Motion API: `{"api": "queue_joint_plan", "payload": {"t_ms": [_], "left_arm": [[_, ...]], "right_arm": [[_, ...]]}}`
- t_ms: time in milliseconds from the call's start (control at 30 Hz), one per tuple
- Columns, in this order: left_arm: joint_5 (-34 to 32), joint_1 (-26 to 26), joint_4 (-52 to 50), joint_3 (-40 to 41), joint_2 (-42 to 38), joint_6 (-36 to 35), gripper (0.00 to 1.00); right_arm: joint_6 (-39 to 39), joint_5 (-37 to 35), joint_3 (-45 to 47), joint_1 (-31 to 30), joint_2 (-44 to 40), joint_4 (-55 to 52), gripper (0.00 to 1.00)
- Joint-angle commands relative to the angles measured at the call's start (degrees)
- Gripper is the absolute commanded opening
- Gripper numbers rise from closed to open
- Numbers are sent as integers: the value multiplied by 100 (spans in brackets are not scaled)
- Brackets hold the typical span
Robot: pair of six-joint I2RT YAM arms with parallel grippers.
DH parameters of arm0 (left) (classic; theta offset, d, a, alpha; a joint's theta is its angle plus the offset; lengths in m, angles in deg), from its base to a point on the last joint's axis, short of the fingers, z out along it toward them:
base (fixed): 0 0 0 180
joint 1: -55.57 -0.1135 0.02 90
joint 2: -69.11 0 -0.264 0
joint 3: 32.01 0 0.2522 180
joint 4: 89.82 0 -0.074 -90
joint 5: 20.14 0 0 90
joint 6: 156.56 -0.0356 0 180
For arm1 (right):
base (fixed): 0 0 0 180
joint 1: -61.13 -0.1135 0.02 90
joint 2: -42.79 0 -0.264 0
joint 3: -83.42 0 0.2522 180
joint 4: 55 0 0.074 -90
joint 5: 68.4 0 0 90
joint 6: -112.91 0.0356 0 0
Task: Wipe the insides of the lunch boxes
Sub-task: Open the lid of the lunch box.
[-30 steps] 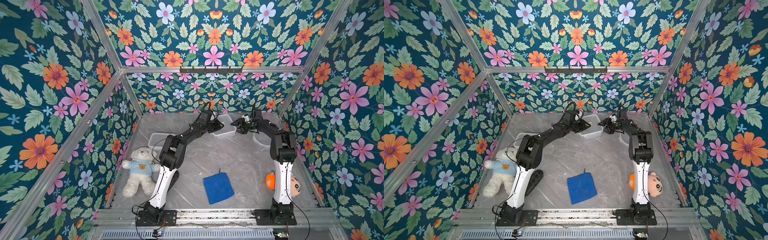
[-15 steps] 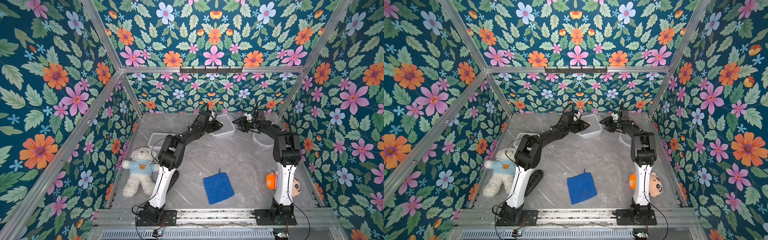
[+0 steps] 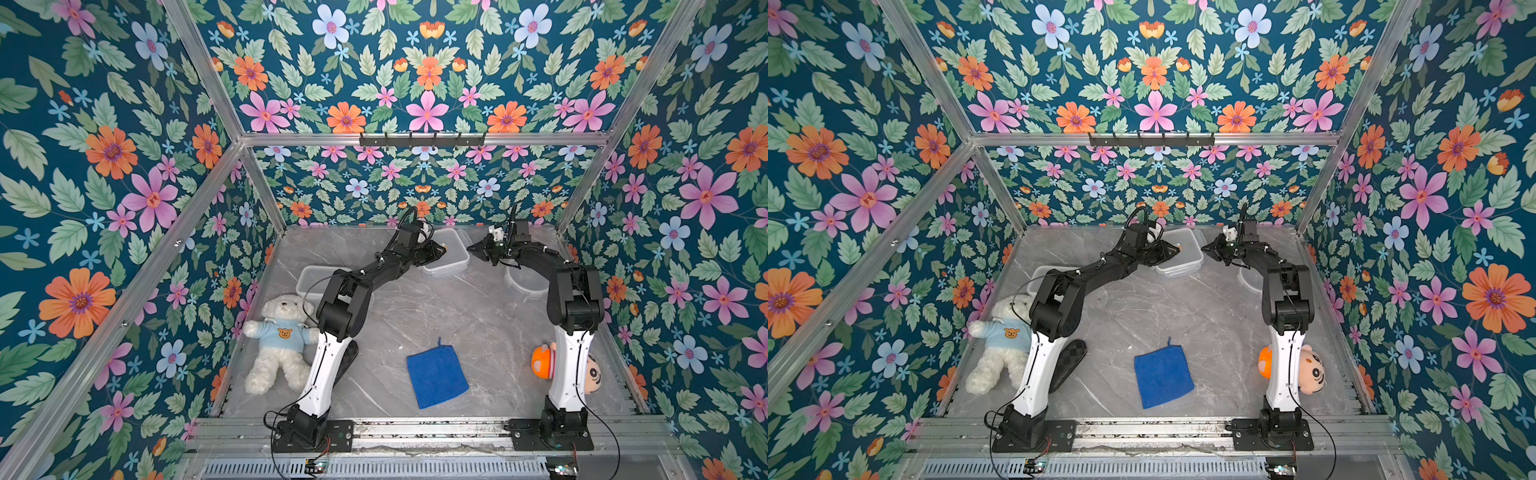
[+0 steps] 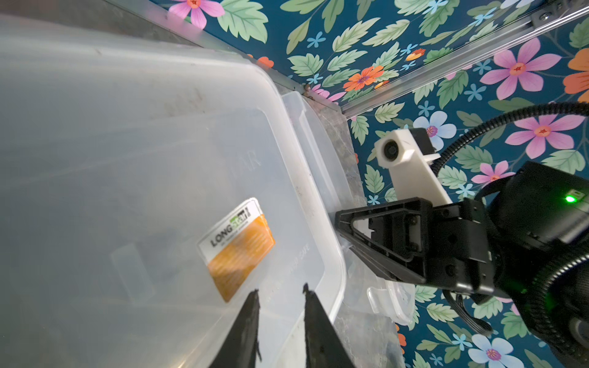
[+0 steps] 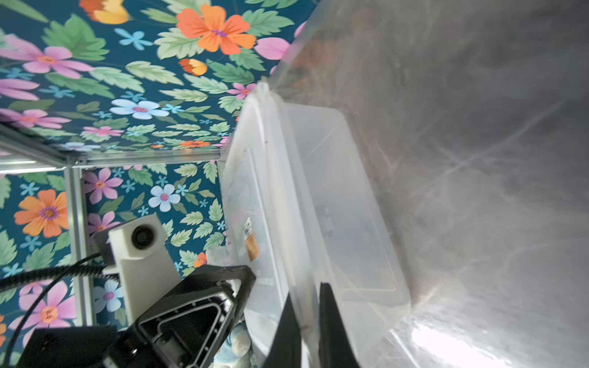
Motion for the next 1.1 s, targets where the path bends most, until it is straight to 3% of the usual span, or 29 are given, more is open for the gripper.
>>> {"api": "queue_joint_plan", "payload": {"t_ms": [0,167,533,733,1067], "left_arm": [[-72,11,-1100,80,8,1,29],[-40,-28,-1119,89,-359,-27,48],[-233,-180,-1174,522,-1630,-90,55],[-387,-406,-1179,1141,-2455,-115,55],[-438,-1024,-1065,2404,-3666,-149,56]], "right_arm": [[93,-71,60,-29,-66,72,0],[-73,-105,364,-33,-549,214,0],[-407,-198,751,-275,-1719,-92,0],[-1200,-753,-38,-1021,-1932,-1261,0],[-2459,-2302,-2087,-2443,-1311,-3180,0]]}}
